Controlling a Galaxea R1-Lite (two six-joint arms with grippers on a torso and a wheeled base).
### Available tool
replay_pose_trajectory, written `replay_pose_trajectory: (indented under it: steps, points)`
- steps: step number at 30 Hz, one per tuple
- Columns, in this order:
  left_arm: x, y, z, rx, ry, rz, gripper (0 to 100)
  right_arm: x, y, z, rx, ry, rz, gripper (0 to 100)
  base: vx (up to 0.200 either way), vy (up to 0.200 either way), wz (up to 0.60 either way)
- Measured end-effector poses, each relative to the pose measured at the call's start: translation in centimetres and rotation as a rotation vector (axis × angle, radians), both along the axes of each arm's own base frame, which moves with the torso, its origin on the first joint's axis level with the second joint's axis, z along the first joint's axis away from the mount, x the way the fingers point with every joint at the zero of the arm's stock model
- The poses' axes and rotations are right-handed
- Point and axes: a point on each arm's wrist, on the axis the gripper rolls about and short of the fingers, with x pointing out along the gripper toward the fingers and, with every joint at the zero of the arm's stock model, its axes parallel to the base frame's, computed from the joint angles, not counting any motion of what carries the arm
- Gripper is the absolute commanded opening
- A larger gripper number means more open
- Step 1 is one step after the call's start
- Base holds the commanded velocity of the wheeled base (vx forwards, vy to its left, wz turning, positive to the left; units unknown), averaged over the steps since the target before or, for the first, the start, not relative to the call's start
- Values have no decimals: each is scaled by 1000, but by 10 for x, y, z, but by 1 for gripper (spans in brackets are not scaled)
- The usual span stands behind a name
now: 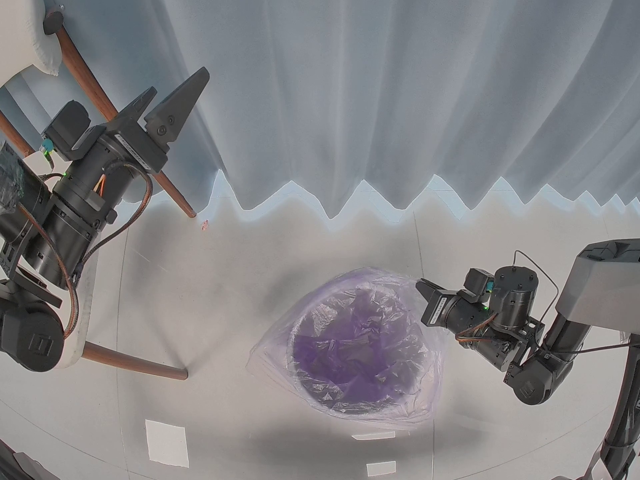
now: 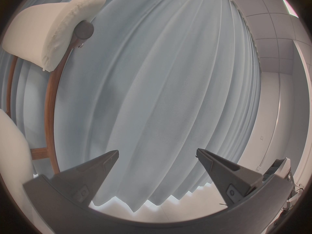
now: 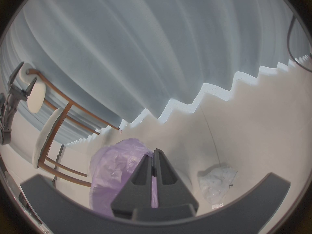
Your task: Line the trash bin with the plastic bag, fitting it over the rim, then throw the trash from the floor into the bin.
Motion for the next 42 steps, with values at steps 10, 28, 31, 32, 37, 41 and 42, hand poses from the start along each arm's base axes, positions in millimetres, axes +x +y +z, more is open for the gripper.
replay_pose_trajectory:
  steps: [10,28,31,32,37,41,42]
  points:
    - [-3,-5,-4,6,12,-20,100,26,-19,-15,13,8,-50,0,0,0,0]
    - [-6,-11,-9,13,30,-45,100,61,-23,-47,30,-8,-95,0,0,0,0]
    - [-6,-11,-8,14,30,-46,100,63,-25,-50,35,-3,-101,0,0,0,0]
    - [-6,-11,-8,14,29,-46,100,64,-25,-50,39,0,-103,0,0,0,0]
    - [-6,-11,-8,13,29,-47,100,65,-27,-52,58,8,-113,0,0,0,0]
    - [-7,-11,-8,13,29,-49,100,67,-33,-55,86,23,-134,0,0,0,0]
    - [-7,-11,-8,14,29,-50,100,67,-34,-56,93,25,-136,0,0,0,0]
